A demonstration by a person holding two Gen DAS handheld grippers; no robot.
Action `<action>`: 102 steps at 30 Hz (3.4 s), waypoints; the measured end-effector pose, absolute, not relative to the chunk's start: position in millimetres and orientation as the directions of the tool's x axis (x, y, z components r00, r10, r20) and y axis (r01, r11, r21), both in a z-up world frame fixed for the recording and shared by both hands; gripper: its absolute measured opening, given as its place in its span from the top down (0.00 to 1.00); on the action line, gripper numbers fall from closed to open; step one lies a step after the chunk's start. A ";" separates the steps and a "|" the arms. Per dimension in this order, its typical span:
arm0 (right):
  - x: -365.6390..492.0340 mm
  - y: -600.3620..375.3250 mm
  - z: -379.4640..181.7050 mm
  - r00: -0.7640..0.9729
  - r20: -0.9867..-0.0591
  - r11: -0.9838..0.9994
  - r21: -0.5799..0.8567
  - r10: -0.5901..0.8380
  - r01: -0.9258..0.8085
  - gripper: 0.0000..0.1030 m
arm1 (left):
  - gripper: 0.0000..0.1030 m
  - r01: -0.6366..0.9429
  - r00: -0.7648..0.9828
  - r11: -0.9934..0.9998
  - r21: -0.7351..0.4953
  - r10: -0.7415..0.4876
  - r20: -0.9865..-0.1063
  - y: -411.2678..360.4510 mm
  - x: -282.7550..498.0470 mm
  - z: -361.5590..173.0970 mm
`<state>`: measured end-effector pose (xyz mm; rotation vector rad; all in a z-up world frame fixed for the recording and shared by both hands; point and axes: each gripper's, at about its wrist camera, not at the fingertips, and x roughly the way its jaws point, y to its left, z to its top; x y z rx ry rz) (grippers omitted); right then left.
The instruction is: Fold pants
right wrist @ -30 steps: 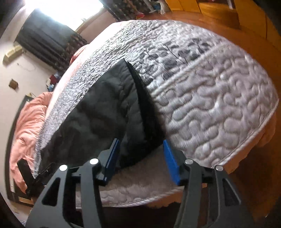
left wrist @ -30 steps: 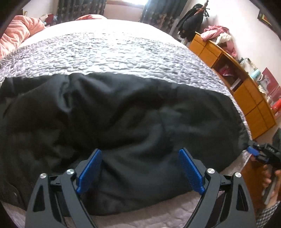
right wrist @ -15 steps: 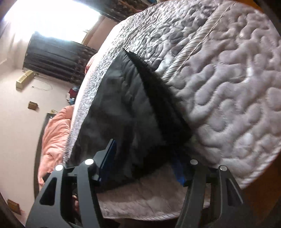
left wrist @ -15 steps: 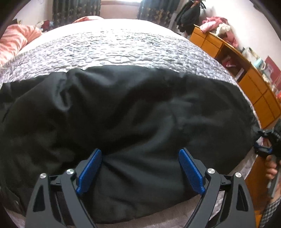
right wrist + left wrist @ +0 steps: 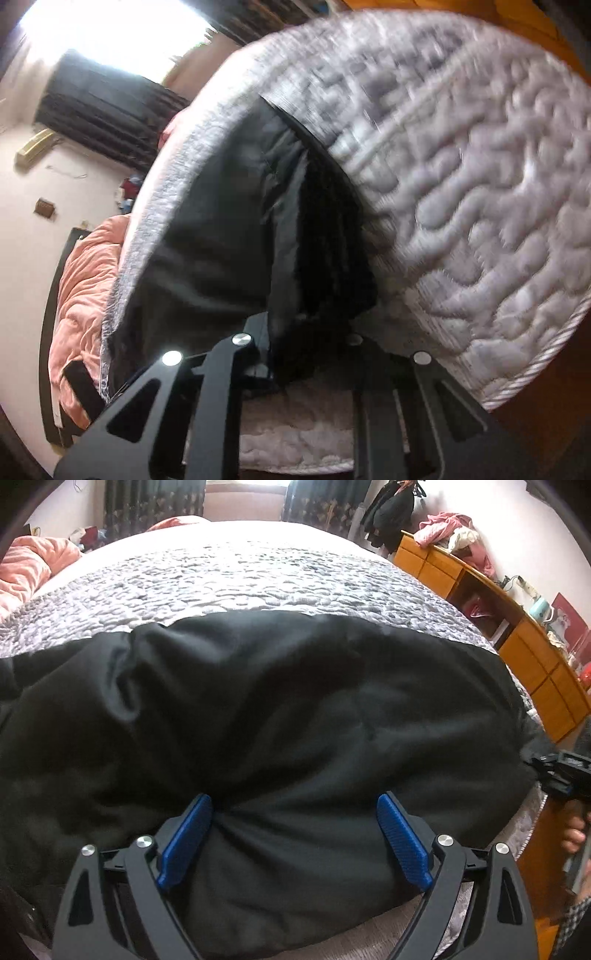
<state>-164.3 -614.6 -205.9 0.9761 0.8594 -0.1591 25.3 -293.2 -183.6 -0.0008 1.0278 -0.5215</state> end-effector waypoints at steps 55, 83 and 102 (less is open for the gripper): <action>-48.6 -161.4 -99.9 0.389 -0.803 0.891 0.387 0.453 -0.238 0.35 | 0.13 -0.134 0.567 0.931 -0.340 -0.209 -0.797 36.2 5.5 -160.6; -31.4 -95.9 -115.0 0.330 -0.862 0.893 0.257 0.384 -0.369 0.94 | 0.12 -0.163 0.533 0.916 -0.367 -0.231 -0.814 58.4 4.0 -185.2; -54.6 -328.5 -99.3 0.454 -0.835 0.928 0.370 0.311 0.043 0.35 | 0.12 0.165 0.498 0.963 -0.211 -0.266 -0.825 -82.1 30.5 -148.4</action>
